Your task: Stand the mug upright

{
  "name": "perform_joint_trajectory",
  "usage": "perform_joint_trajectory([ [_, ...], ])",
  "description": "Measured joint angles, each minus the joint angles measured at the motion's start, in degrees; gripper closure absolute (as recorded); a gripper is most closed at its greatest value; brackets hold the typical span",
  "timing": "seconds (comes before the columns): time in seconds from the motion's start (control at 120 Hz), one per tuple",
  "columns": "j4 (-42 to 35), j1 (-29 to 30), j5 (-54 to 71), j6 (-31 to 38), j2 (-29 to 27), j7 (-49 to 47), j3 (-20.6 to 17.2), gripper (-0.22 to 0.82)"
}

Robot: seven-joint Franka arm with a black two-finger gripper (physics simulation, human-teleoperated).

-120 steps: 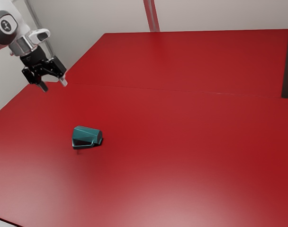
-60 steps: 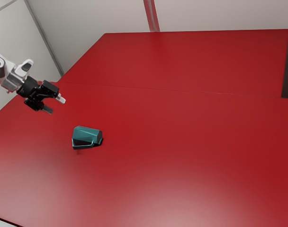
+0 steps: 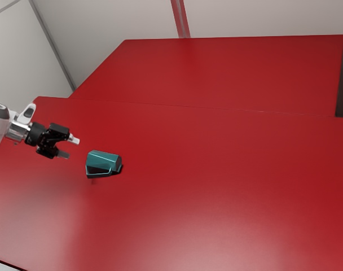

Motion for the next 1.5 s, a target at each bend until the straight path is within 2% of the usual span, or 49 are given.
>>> perform_joint_trajectory([
  [0.608, 3.49, 1.04, -2.01, -0.91, 9.07, 4.58, -0.44, 0.02],
  [1.5, 4.97, -3.73, -3.35, 1.4, 11.64, 6.54, -1.14, 0.02],
])
